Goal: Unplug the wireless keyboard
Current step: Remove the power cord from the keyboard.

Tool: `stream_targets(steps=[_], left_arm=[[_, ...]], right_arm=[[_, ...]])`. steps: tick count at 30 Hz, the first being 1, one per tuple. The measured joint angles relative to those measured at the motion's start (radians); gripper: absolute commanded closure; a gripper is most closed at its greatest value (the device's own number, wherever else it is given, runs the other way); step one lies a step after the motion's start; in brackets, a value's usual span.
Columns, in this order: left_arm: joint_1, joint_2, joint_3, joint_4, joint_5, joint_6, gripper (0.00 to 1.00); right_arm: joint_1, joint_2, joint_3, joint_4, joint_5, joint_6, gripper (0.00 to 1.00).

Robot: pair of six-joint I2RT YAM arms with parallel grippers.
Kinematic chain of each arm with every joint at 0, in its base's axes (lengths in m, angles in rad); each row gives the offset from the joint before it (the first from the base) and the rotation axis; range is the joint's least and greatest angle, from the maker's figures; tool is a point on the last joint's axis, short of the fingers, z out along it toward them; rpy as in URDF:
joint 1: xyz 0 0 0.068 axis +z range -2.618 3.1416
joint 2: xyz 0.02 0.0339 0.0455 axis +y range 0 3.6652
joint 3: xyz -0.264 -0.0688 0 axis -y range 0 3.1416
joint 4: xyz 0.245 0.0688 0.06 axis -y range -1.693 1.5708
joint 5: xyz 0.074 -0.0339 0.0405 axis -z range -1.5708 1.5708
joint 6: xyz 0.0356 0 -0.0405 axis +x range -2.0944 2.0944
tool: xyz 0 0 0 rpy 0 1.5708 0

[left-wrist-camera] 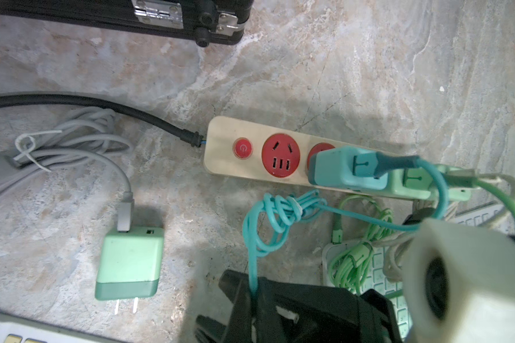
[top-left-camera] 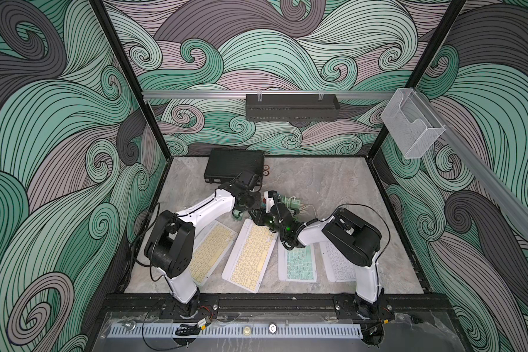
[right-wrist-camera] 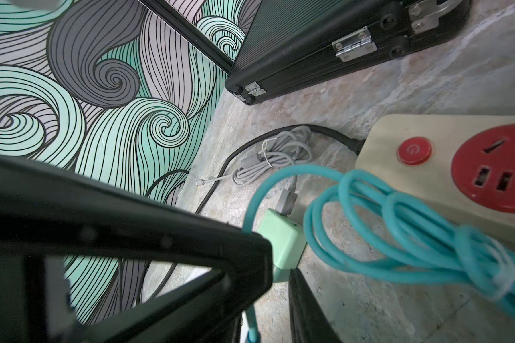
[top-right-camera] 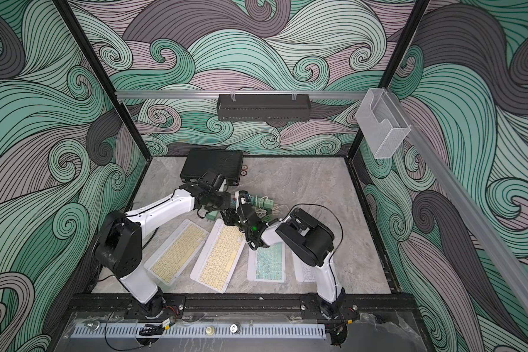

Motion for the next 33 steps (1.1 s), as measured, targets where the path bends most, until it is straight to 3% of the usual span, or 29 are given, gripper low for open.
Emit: stream_targets(steps=[2, 6, 12, 16, 21, 24, 27, 31, 33], left_arm=[[0.0, 0.0, 0.0, 0.0, 0.0, 0.0, 0.99], [0.0, -0.018, -0.014, 0.013, -0.001, 0.001, 0.83], [0.0, -0.117, -0.081, 0.024, -0.017, -0.002, 0.5], [0.0, -0.239, -0.17, 0.026, -0.046, -0.008, 0.47], [0.0, -0.523, -0.349, 0.03, -0.114, -0.019, 0.44], [0.0, -0.712, -0.468, 0.049, -0.154, -0.025, 0.3], [0.0, -0.875, -0.597, 0.087, -0.18, -0.027, 0.24], [0.0, -1.046, -0.793, 0.172, -0.159, -0.002, 0.24], [0.0, -1.113, -0.874, 0.19, -0.139, -0.005, 0.32]], right_arm=[[0.0, 0.007, 0.0, 0.024, -0.003, 0.004, 0.88], [0.0, 0.009, 0.0, 0.049, -0.011, 0.017, 1.0], [0.001, 0.009, -0.005, 0.071, -0.009, 0.016, 1.0], [0.001, 0.009, -0.009, 0.088, -0.01, 0.014, 1.0], [0.0, 0.003, -0.028, 0.108, -0.01, 0.009, 1.0], [0.0, -0.013, -0.041, 0.108, -0.01, 0.007, 1.0], [0.0, -0.044, -0.056, 0.109, -0.011, 0.005, 1.0], [0.0, -0.076, -0.065, 0.112, -0.015, -0.005, 1.0], [0.0, -0.081, -0.065, 0.115, -0.015, -0.01, 1.0]])
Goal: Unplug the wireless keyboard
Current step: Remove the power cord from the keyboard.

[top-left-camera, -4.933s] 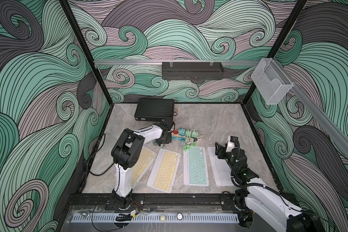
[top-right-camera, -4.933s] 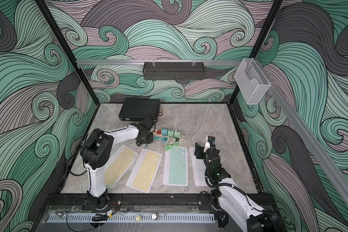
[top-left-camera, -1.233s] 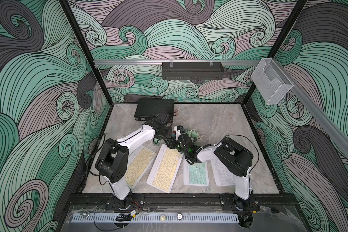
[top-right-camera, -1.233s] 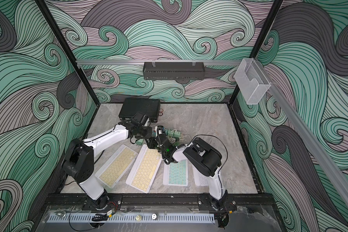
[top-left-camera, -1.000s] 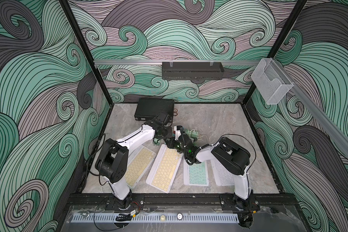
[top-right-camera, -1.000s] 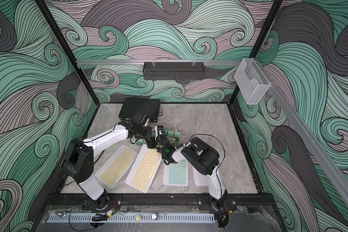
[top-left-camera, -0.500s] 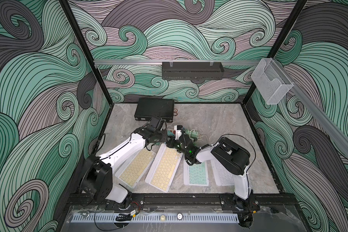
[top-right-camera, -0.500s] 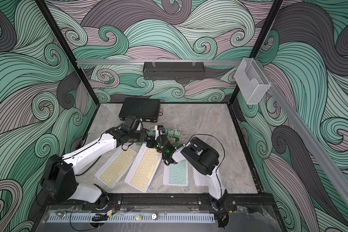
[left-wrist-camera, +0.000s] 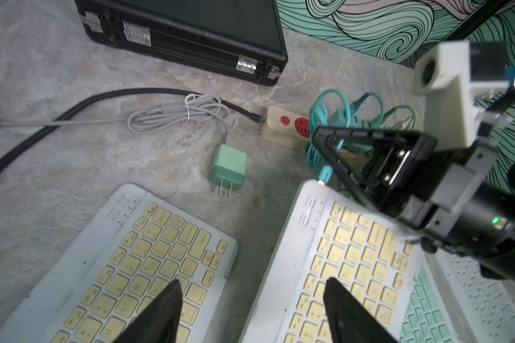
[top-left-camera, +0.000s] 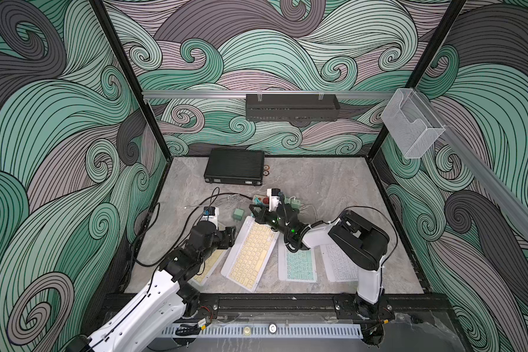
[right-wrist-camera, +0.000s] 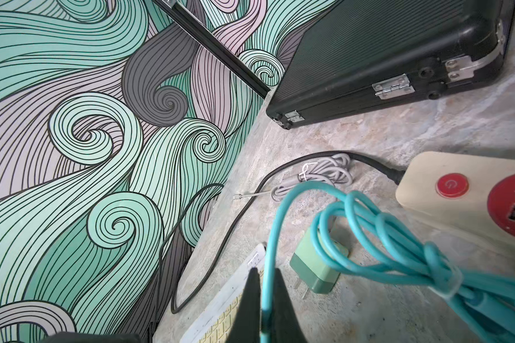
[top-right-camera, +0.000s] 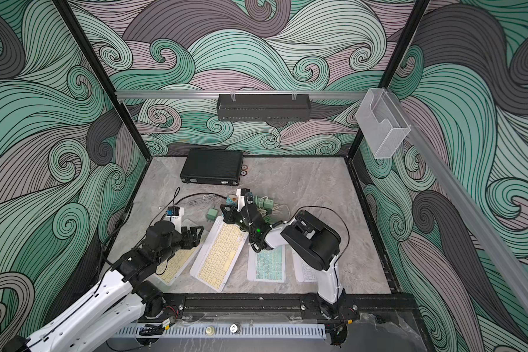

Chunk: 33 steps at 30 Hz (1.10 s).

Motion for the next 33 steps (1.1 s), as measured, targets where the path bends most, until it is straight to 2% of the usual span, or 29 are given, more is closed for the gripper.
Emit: stream_targets(steps=[3, 7, 11, 16, 27, 33], left_arm=[[0.0, -0.065, -0.056, 0.013, 0.027, -0.006, 0.31], [0.0, -0.083, -0.074, 0.065, 0.08, -0.025, 0.3], [0.006, 0.023, -0.082, 0.154, 0.141, -0.05, 0.35], [0.013, 0.174, -0.093, 0.227, 0.223, -0.071, 0.35], [0.066, 0.183, -0.137, 0.335, 0.366, -0.08, 0.35], [0.086, 0.185, -0.151, 0.357, 0.394, -0.084, 0.35]], right_arm=[[0.0, 0.0, -0.001, 0.002, -0.001, 0.0, 1.0], [0.0, 0.0, -0.012, 0.009, -0.001, 0.0, 1.0], [0.0, -0.011, -0.029, 0.017, 0.0, 0.0, 1.0], [0.0, -0.035, -0.045, 0.026, 0.0, 0.0, 1.0], [0.0, -0.035, -0.046, 0.032, 0.0, 0.0, 1.0], [0.0, -0.037, -0.05, 0.038, -0.002, 0.001, 1.0]])
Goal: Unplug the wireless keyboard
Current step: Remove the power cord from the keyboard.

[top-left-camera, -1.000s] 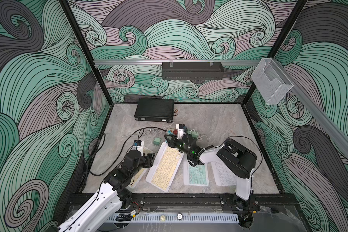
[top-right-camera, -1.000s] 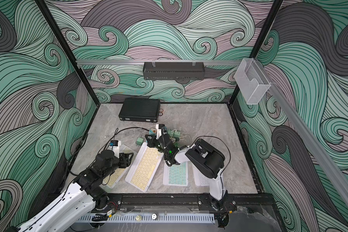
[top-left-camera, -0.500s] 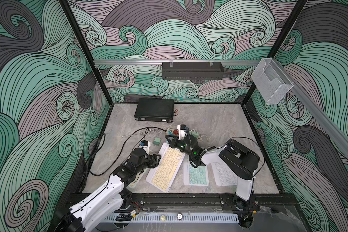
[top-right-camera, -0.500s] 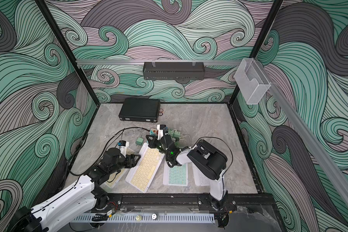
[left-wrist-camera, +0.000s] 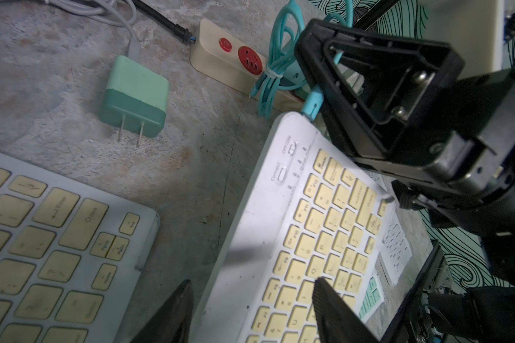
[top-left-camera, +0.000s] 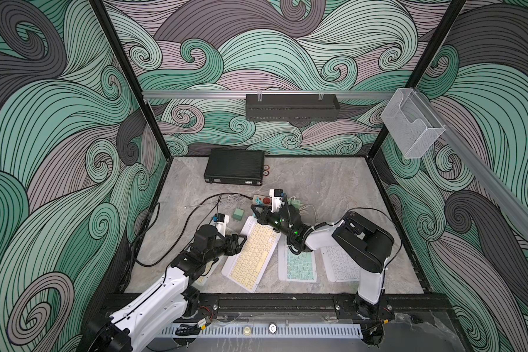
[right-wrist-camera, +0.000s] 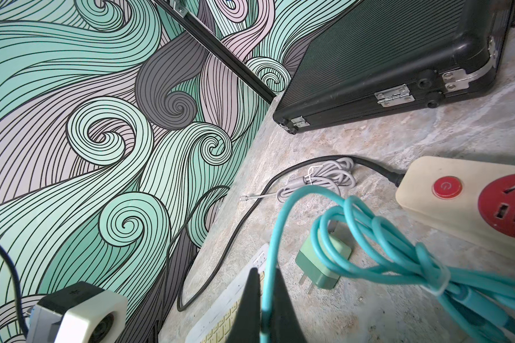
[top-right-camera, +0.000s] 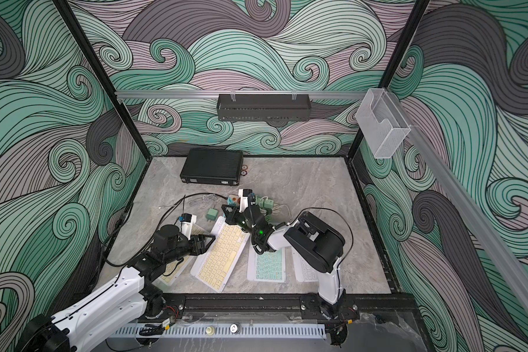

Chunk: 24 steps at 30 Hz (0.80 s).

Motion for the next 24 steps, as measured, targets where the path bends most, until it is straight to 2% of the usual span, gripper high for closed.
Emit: stream_targets(steps=[9, 18, 24], left_arm=[[0.064, 0.109, 0.003, 0.054, 0.061, 0.004, 0.4], [0.07, 0.294, 0.106, 0.101, 0.187, 0.038, 0.64], [0.077, 0.347, 0.121, 0.117, 0.218, 0.045, 0.64]], right_arm=[[0.0, -0.013, -0.01, 0.007, -0.006, 0.007, 1.0], [0.0, -0.013, -0.01, 0.006, -0.016, 0.02, 1.0], [-0.008, -0.013, -0.009, -0.02, -0.017, 0.019, 1.0]])
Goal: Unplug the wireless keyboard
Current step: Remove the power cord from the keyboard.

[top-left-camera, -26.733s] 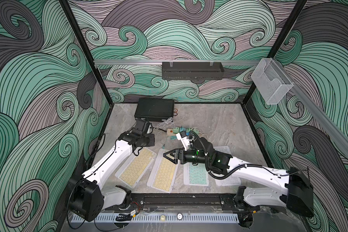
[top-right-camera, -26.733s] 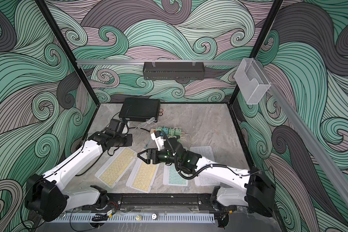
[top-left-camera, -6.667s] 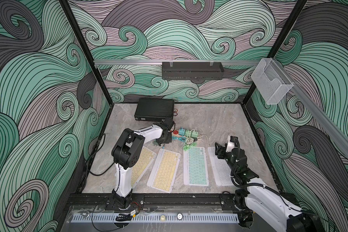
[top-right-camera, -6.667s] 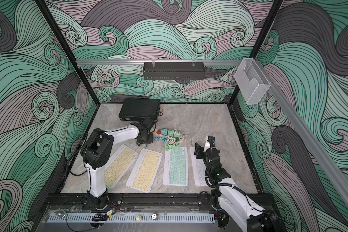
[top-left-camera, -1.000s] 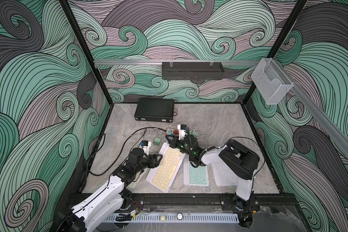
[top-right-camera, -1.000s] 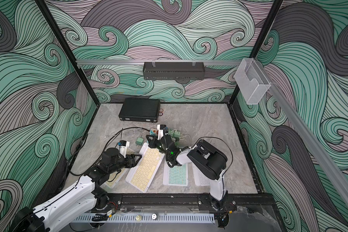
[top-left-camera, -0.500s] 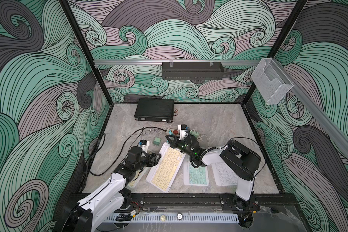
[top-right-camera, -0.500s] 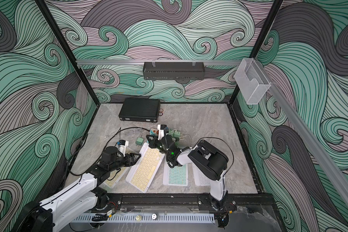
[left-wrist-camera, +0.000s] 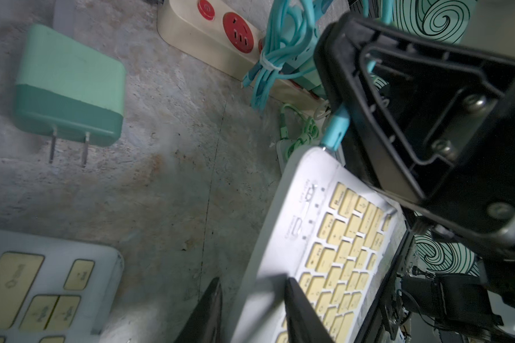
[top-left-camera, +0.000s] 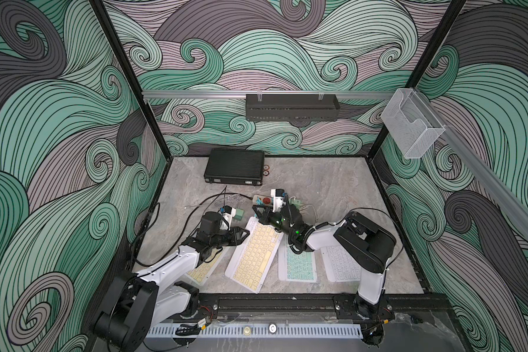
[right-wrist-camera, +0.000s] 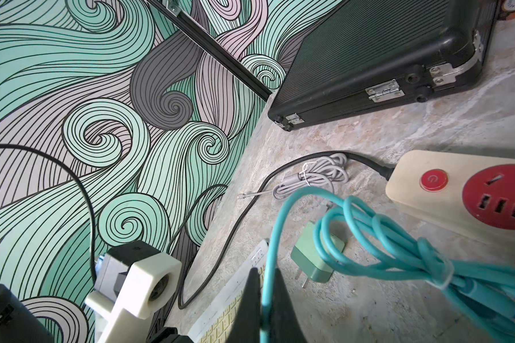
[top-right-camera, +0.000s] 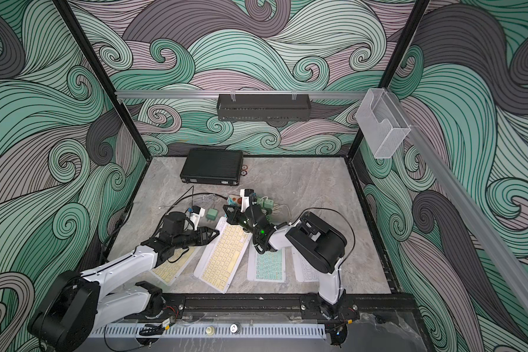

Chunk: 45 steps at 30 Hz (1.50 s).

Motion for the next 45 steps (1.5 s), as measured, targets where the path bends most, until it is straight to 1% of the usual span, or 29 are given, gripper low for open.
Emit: stream_targets(steps=[11, 16, 22, 28, 30, 32, 34, 39, 40, 42, 45], left_arm=[[0.0, -0.049, -0.022, 0.016, 0.019, 0.0, 0.7], [0.001, -0.049, -0.035, 0.04, 0.022, 0.0, 0.69], [0.001, -0.039, -0.038, 0.063, 0.031, -0.001, 0.65], [0.003, -0.016, -0.038, 0.092, 0.051, -0.003, 0.65], [0.007, -0.01, -0.038, 0.093, 0.055, -0.004, 0.68], [0.009, -0.008, -0.038, 0.092, 0.054, -0.005, 0.75], [0.01, -0.008, -0.037, 0.093, 0.064, -0.005, 0.79], [0.005, -0.029, -0.037, 0.088, 0.088, -0.011, 0.87], [0.005, -0.036, -0.037, 0.086, 0.089, -0.014, 0.93], [0.005, -0.054, -0.037, 0.083, 0.089, -0.027, 0.98], [0.005, -0.074, -0.037, 0.068, 0.085, -0.041, 1.0]], right_arm=[[-0.002, 0.019, 0.016, 0.004, -0.027, 0.013, 1.0], [-0.003, 0.029, 0.024, 0.004, -0.037, 0.02, 1.0], [-0.005, 0.039, 0.042, -0.003, -0.067, 0.026, 1.0], [-0.006, 0.044, 0.06, -0.015, -0.101, 0.026, 1.0], [-0.007, 0.048, 0.063, -0.019, -0.104, 0.026, 1.0], [-0.007, 0.049, 0.063, -0.019, -0.104, 0.026, 1.0], [-0.008, 0.049, 0.063, -0.027, -0.103, 0.024, 1.0], [-0.007, 0.051, 0.07, -0.035, -0.101, 0.032, 1.0], [-0.006, 0.051, 0.075, -0.036, -0.1, 0.033, 1.0], [-0.007, 0.051, 0.077, -0.036, -0.097, 0.036, 1.0], [-0.006, 0.051, 0.078, -0.033, -0.098, 0.041, 1.0]])
